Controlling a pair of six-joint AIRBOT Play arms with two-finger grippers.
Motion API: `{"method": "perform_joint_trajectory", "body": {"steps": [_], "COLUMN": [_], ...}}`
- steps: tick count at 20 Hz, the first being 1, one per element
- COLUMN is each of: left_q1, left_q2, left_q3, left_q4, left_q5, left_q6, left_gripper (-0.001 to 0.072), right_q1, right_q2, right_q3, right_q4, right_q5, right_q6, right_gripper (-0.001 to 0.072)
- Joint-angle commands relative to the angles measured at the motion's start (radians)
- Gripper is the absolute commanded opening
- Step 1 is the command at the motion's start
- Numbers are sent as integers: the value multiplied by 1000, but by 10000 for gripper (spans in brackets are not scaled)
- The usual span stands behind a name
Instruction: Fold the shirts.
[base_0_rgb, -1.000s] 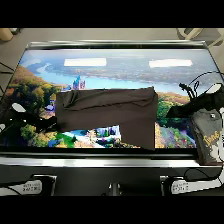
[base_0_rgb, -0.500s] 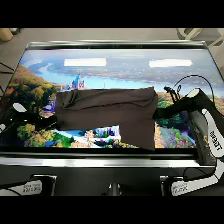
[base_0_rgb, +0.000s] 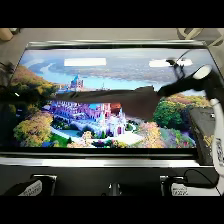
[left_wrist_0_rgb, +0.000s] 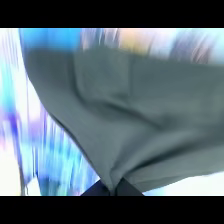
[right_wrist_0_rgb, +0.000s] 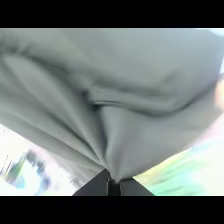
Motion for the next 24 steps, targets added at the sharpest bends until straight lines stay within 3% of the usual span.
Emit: {"method": "perform_joint_trajectory", "body": {"steps": [1,3,5,8,13,18,22,24], "left_q1": [4,4,5,5,5,5,-32,-58], "left_q2": [237,351,418,470,449,316,74,-72], "left_q3": [355,493,536,535,535,527,416,338], "left_q4": [14,63,61,61,64,133,138,143], "left_q5": [191,316,304,288,189,-7,-71,-101], "left_q6": [-2,-47,-73,-74,-74,-74,-99,-98], "left_gripper": [24,23,24,23,24,23,24,24], "right_q1": [5,5,5,5,5,5,5,5], "right_q2": [310,510,654,740,734,597,266,47], "right_q3": [299,373,374,374,374,374,374,374], "right_q4": [-173,-254,-286,-343,-372,-384,-370,-314], "right_q5": [-137,-300,-353,-237,-128,54,322,386], "right_q6": [-27,-26,-21,51,83,107,140,149], "right_gripper": [24,22,21,22,22,22,21,21]}}
